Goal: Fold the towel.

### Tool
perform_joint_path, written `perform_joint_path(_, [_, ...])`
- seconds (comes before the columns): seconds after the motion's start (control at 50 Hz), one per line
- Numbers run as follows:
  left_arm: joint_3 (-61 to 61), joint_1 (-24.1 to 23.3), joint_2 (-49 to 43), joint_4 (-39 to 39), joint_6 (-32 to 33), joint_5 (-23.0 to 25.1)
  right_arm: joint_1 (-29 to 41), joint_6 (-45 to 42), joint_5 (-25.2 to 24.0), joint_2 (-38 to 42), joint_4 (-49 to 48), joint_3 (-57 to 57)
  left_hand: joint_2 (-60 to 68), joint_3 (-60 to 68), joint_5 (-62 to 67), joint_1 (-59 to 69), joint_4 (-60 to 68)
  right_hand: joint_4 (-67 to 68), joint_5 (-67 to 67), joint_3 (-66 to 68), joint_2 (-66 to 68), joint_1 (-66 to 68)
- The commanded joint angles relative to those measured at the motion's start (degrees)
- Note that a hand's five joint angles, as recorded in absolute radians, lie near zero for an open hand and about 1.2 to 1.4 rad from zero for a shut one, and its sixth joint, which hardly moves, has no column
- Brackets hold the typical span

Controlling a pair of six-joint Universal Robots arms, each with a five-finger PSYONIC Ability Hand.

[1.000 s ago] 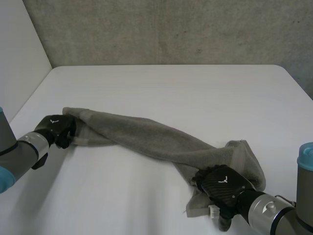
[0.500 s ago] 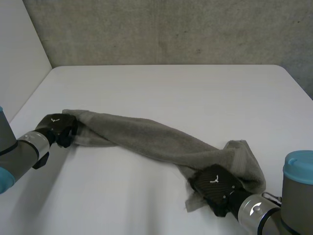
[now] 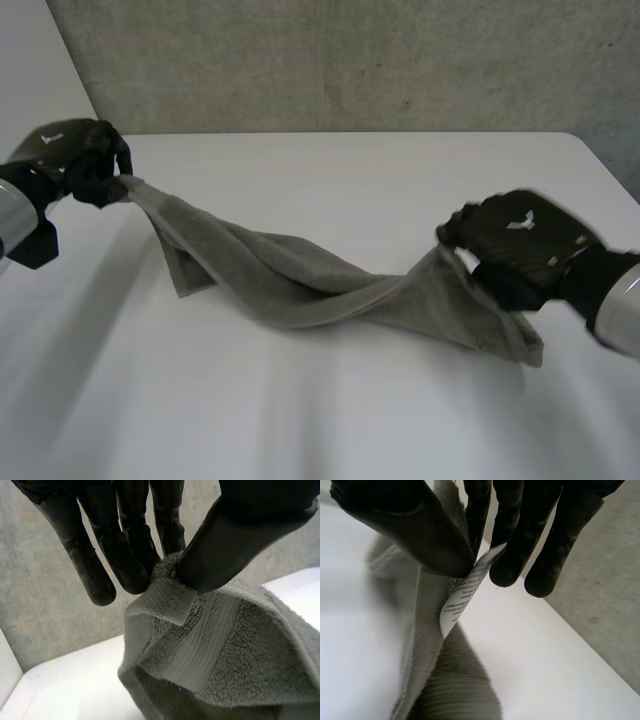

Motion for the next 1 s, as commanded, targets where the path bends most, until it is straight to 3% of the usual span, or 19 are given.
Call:
perform_joint_path(0.02, [-0.4, 1.3, 2.8, -2.0, -0.5, 1.4, -6.1, 7.5, -1.2, 0.2, 2.9, -5.8, 4.7, 3.7, 4.9, 4.9, 2.1, 3.7, 2.3, 4.7, 30.2, 31.5])
perform_joint_path(0.06, [-0.9, 1.4, 2.5, -2.3, -0.5, 1.4, -6.8, 7.6, -1.2, 1.0, 3.3, -6.3, 4.7, 3.7, 4.9, 4.9, 2.1, 3.7, 2.3, 4.7, 30.2, 31.5])
perform_joint_path(0.22, [-3.1, 1.5, -3.6, -2.3, 0.2, 1.5, -6.8, 3.9, 0.0, 16.9, 5.7, -8.0, 4.7, 3.7, 4.9, 4.9, 2.1, 3.7, 2.3, 4.7, 30.2, 31.5])
perform_joint_path(0.42, [-3.8, 1.2, -11.2, -2.6, 0.5, 1.4, -6.5, 1.9, 1.8, 21.0, 6.5, -6.3, 4.7, 3.7, 4.9, 4.9, 2.1, 3.7, 2.3, 4.7, 30.2, 31.5])
perform_joint_path(0.46, [-3.8, 1.0, -11.7, -2.5, 0.5, 1.5, -4.4, 5.5, 1.8, 20.2, 4.4, -5.1, 4.7, 3.7, 4.9, 4.9, 2.1, -30.1, -31.5, -29.0, -3.6, -2.3])
perform_joint_path(0.6, [-3.3, 0.8, -12.0, -2.3, 0.4, 1.5, -0.2, 13.2, 2.7, 12.8, -2.8, -1.9, 4.7, 3.7, 4.9, 4.9, 2.1, -46.4, -47.8, -45.4, -19.9, -18.6])
perform_joint_path(0.7, [-3.3, 0.6, -11.8, -2.3, 0.2, 1.4, 2.3, 18.0, 6.9, 11.2, -9.5, -0.7, 4.7, 3.7, 4.9, 4.9, 2.1, -54.0, -55.4, -52.9, -27.5, -26.2])
perform_joint_path(0.74, [-3.5, 0.6, -11.6, -2.3, 0.2, 1.4, 6.1, 19.3, 11.6, 11.2, -12.6, -1.2, 4.7, 3.7, 4.9, 4.9, 2.1, -56.5, -57.9, -55.5, -30.0, -28.7])
perform_joint_path(0.86, [-3.8, 0.6, -11.2, -2.4, 0.0, 1.4, 11.8, 19.0, 17.1, 12.2, -13.9, -3.4, 4.7, 3.7, 4.9, 4.9, 2.1, -57.3, -58.7, -56.3, -30.8, -29.5])
perform_joint_path(1.0, [-3.9, 0.8, -10.8, -2.5, 0.0, 1.3, 17.7, 17.4, 21.9, 21.0, -14.0, -7.9, 4.7, 3.7, 4.9, 4.9, 2.1, -55.7, -57.0, -54.6, -29.2, -27.9])
